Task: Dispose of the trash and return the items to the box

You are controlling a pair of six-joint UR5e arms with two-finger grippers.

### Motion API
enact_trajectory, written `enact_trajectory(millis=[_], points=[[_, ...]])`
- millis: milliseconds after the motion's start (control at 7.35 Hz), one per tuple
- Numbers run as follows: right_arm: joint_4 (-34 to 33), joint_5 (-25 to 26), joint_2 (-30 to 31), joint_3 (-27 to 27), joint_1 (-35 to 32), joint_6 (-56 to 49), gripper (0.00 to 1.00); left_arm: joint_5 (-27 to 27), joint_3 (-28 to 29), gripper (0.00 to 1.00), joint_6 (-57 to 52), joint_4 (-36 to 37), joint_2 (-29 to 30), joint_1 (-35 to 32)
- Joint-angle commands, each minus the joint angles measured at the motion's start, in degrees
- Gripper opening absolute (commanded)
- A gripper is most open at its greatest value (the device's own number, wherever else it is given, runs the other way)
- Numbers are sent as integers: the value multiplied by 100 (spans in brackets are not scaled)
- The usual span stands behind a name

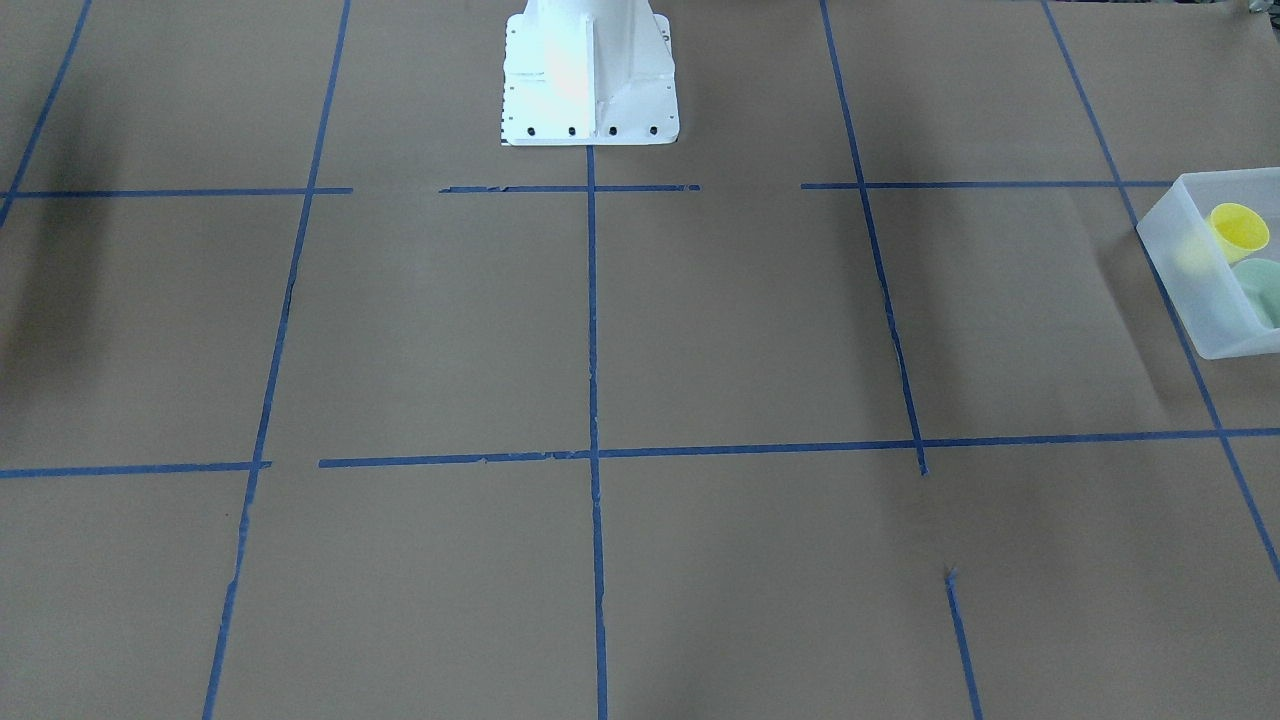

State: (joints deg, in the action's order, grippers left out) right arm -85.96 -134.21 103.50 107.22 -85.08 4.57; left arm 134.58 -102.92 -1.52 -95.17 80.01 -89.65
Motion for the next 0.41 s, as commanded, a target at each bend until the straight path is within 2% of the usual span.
enact_trajectory(millis=[0, 272], points=[[9, 17, -5, 0, 0, 0, 100, 7, 9, 100, 2, -2, -3, 0], [9, 44, -5, 0, 18, 9, 100, 7, 9, 100, -6, -2, -3, 0]])
